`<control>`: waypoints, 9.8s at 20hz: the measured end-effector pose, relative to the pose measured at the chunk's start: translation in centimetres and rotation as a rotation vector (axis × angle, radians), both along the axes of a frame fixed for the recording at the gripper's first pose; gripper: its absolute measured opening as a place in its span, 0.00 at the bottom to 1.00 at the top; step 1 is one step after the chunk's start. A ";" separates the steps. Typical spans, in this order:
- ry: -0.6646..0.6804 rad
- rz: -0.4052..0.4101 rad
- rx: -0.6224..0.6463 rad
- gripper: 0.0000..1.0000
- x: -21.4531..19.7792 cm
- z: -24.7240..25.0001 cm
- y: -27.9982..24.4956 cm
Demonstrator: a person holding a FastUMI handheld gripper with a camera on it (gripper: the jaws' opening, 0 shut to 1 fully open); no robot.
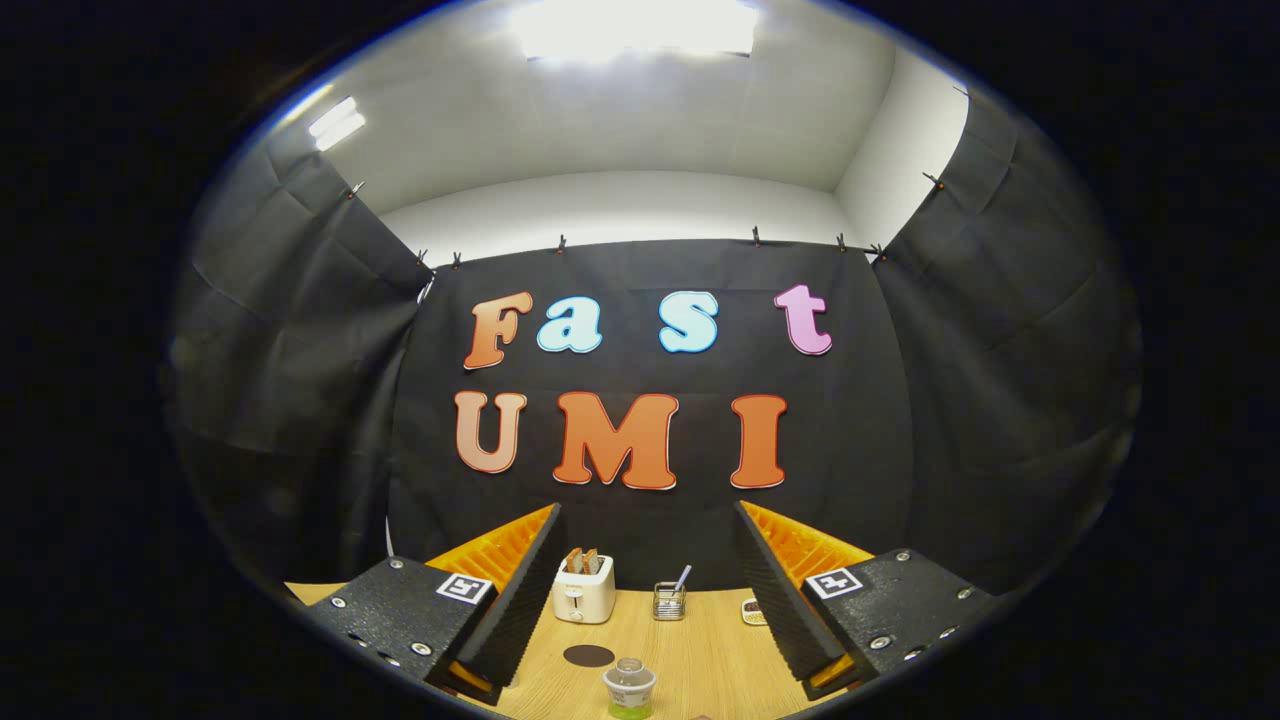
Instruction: Take the bottle from table, then pour the juice into the cup, finally place the bottle on the coaster
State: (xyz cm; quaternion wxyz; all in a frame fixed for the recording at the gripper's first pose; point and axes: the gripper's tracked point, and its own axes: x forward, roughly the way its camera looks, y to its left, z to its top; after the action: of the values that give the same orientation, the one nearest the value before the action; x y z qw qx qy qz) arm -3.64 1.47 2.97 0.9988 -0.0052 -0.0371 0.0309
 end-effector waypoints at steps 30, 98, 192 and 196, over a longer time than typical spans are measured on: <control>0.418 0.014 0.011 0.98 2.5 -32.4 2.2; 0.033 0.076 -1.646 0.58 6.4 -31.6 13.8; -0.382 0.180 -2.095 0.58 9.0 -27.9 19.4; -0.137 0.251 -1.894 0.58 8.3 -32.1 17.5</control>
State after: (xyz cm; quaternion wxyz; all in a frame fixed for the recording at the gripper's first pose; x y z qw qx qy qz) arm 4.68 19.00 -29.12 0.5650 -0.8085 -0.0555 0.1547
